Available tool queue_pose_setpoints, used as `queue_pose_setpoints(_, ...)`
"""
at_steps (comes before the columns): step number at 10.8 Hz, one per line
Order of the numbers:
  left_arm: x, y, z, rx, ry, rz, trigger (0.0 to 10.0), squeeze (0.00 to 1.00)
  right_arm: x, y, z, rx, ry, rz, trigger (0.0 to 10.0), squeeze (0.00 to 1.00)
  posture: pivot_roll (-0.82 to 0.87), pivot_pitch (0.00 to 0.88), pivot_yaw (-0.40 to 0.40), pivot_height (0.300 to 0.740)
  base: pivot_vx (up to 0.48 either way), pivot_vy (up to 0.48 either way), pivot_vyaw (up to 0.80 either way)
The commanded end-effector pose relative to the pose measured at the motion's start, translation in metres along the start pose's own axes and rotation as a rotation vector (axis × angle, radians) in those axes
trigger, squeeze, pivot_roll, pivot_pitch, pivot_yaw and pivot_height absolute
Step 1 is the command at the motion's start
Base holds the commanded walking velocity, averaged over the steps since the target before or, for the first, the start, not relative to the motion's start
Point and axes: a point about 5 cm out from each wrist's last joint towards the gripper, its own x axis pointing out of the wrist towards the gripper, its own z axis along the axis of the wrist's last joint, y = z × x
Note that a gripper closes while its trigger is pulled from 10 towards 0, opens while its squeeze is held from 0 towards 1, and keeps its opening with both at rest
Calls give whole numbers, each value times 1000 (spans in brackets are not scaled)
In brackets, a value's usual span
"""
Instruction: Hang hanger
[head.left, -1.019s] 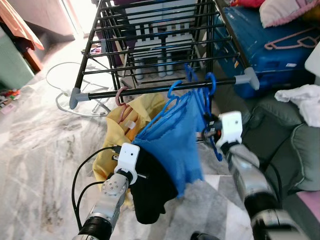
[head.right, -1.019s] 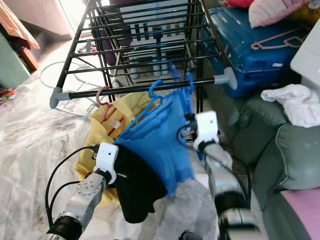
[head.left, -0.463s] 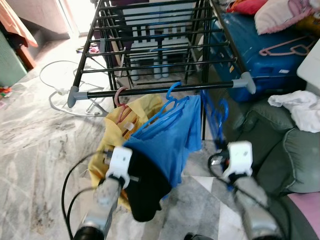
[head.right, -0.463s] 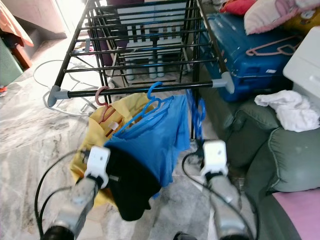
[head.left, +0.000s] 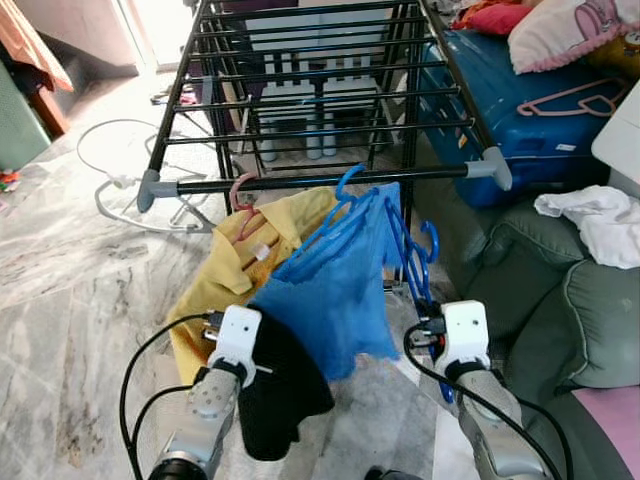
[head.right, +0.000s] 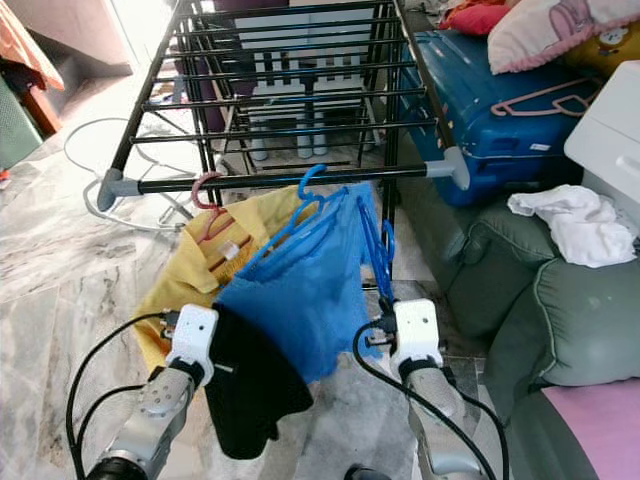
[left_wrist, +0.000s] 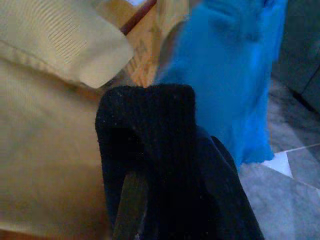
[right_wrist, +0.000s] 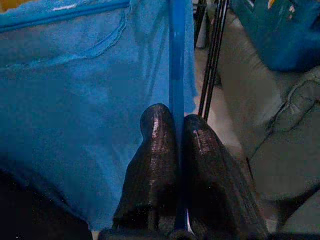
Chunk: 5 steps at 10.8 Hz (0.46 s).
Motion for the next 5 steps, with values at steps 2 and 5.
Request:
queue_pose_setpoints(2,-1,6,1,10,-10,42,10000,0,2,6,5,9,-9,21,10000,0,-194,66,22,740,-330,0,0)
queue_pose_setpoints(5,-1,4,0,7,-7,36,10000,0,6,3,8,10,-8,20,10000,0,-196,68,24,740,-405,0,0)
